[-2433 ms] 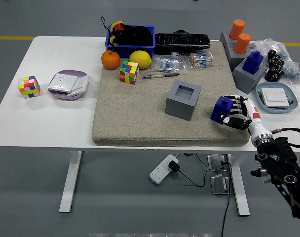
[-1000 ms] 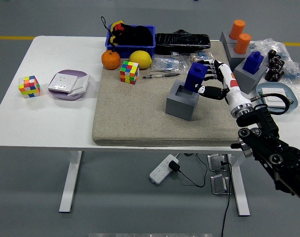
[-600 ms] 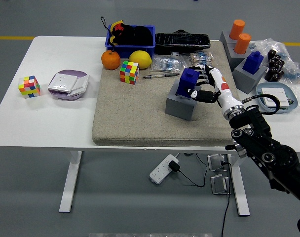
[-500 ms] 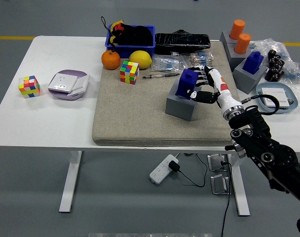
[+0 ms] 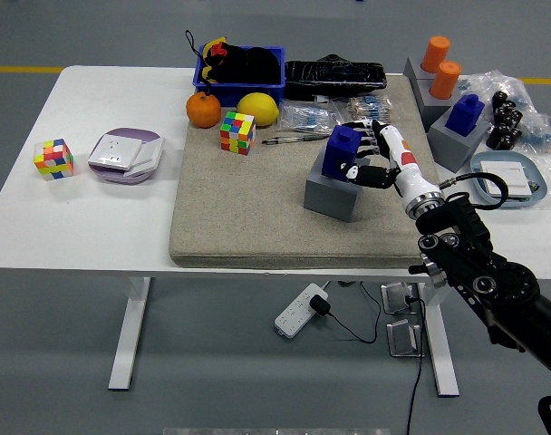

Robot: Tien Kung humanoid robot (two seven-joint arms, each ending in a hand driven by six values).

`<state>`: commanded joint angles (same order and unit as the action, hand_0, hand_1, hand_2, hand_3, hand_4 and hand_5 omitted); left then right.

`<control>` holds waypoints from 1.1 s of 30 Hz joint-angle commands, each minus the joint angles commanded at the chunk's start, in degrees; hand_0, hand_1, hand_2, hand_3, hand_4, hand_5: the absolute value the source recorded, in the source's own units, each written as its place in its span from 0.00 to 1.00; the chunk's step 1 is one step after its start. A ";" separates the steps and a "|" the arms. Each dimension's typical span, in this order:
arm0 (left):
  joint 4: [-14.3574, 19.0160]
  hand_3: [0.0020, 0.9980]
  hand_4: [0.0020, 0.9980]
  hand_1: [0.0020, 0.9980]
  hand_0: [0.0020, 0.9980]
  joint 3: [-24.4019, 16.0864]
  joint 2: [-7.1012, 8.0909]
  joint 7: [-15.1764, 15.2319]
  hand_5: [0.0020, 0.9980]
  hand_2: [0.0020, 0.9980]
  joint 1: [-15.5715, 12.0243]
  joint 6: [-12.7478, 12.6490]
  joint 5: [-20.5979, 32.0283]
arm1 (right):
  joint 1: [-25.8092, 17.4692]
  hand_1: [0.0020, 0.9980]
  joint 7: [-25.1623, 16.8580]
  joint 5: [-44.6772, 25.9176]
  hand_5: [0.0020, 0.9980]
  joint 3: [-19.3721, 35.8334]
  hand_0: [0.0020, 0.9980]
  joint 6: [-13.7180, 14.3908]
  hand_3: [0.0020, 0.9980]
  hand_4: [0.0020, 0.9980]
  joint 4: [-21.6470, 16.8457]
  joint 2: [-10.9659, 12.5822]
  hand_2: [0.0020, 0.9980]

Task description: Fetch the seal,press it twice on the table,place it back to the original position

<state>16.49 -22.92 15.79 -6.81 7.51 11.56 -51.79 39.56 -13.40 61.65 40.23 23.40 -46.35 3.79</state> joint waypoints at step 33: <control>-0.03 0.81 0.73 0.79 0.83 0.23 -0.09 -0.05 0.36 0.76 0.09 -0.01 0.01 | 0.96 0.51 -0.03 -1.81 0.00 -2.99 0.64 -0.37 0.55 0.70 1.94 -0.16 0.52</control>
<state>16.46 -22.69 15.70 -6.85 7.60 11.54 -51.78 40.52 -13.43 59.84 37.24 23.03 -44.41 3.64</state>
